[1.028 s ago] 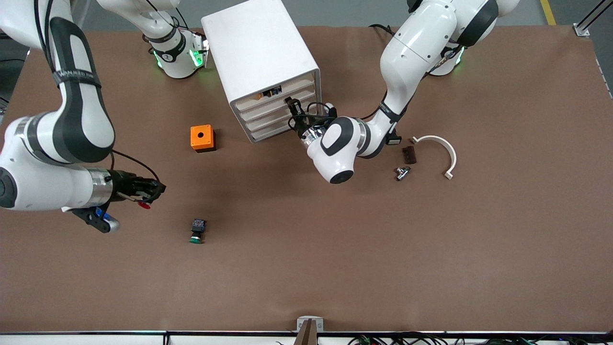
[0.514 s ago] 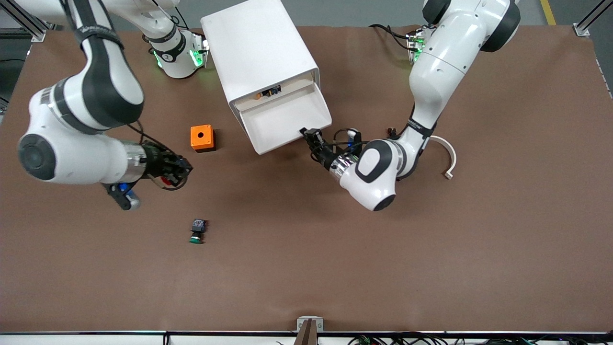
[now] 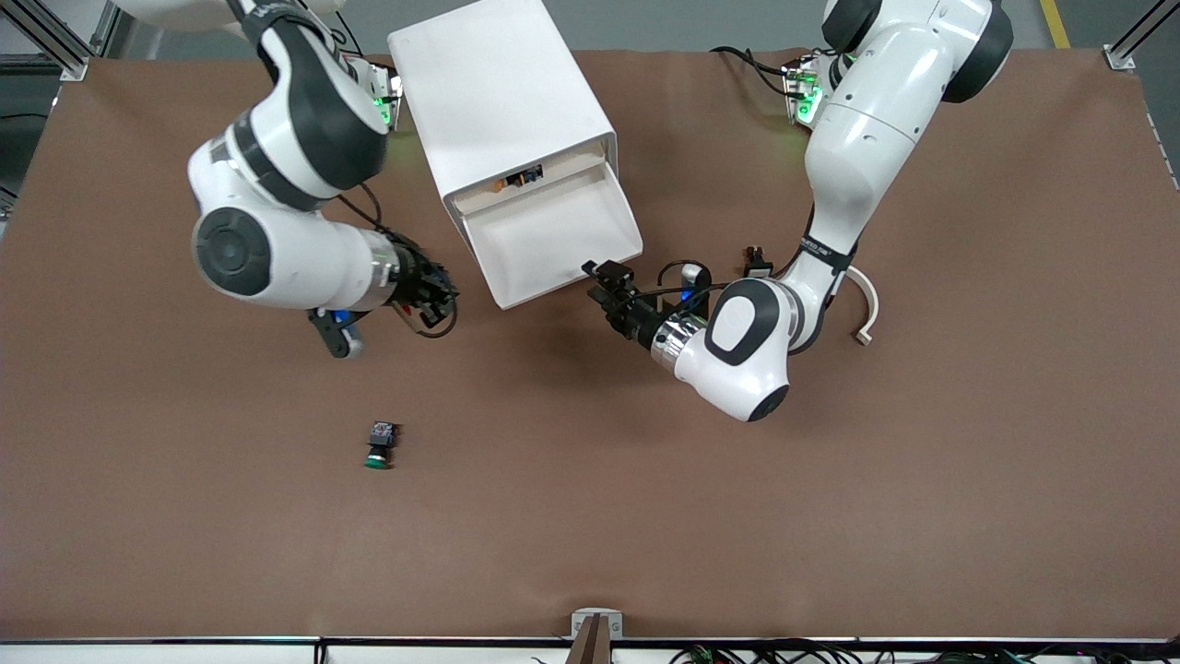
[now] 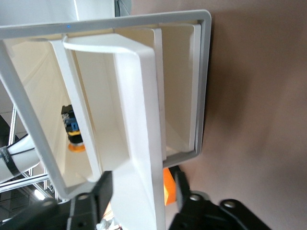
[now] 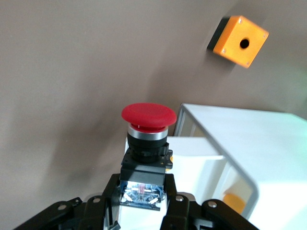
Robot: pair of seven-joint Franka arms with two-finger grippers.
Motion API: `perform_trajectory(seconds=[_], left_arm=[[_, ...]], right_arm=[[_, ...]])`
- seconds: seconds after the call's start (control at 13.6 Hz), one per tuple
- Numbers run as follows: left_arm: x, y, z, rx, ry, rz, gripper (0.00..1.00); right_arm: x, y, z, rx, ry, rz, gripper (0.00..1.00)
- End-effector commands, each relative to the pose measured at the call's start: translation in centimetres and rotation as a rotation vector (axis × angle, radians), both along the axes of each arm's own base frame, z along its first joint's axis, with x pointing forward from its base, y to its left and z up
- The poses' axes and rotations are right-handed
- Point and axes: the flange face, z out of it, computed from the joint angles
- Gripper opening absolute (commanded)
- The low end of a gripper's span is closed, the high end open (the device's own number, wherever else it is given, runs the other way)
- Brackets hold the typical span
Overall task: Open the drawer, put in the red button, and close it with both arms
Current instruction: 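Pull the drawer open with the left gripper while the right gripper carries the button, then lower the red button into the drawer with the right gripper and release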
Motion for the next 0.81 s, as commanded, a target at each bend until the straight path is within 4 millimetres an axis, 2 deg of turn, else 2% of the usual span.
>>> perform_trajectory(seconds=[0.0,0.07,0.29,0.44,0.66,0.73], left_arm=[[2.9,2.2,2.2,-0.023,-0.054,0.043,0.99],[3.9,3.3,2.5,-0.011,-0.073,0.058,0.99],[5.3,5.9,2.6,0.028,-0.165,0.027,0.99],[6.1,7.6,2.7,0.023,-0.233,0.000,0.99],[7.3,9.8,4.6,0.023,-0.329,-0.016,0.99],[7.4,10.3,4.9,0.042,-0.354,-0.035,0.99]], right_arm=[[-2.1,3.6,-1.5,-0.033,-0.030,-0.066,0.02],[-3.2,5.4,-2.7,-0.051,-0.048,-0.074,0.02],[-5.9,9.1,-5.5,-0.087,-0.093,-0.127,0.02],[-7.4,10.7,-6.8,-0.096,-0.104,-0.171,0.02],[-8.8,12.2,-8.7,-0.085,-0.136,-0.203,0.02],[-9.3,12.6,-8.8,-0.088,-0.133,-0.204,0.02]])
